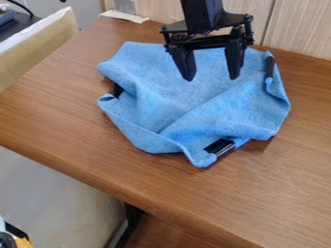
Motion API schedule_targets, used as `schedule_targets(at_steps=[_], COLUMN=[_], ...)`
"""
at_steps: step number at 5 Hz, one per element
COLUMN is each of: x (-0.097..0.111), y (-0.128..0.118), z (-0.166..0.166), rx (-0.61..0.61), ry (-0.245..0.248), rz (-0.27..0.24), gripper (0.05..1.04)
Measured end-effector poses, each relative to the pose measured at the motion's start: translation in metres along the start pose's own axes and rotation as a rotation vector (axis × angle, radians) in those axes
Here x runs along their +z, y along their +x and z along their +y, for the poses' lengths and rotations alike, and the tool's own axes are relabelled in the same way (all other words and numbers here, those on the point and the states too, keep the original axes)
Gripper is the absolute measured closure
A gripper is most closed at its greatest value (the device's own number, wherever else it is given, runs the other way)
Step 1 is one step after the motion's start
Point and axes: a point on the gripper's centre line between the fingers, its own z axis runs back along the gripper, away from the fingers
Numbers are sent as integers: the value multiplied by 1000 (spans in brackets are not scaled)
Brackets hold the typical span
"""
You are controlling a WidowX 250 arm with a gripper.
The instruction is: Fold the cloth from the bottom right to the left
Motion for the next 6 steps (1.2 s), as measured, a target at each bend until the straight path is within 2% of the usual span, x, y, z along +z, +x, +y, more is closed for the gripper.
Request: schedule_targets(at_steps=[1,2,3,4,5,6], x=[-9,-6,7,10,9,-2], y=[-2,-5,-8,-20,-39,-57], z=[2,-3,-11,-24,-45,-50], rx=[8,-28,-55,-139,-282,-389], ry=[3,-22,-31,-11,29,68], rz=[29,15,-24,-12,27,84], gripper=[83,83,83,83,83,83])
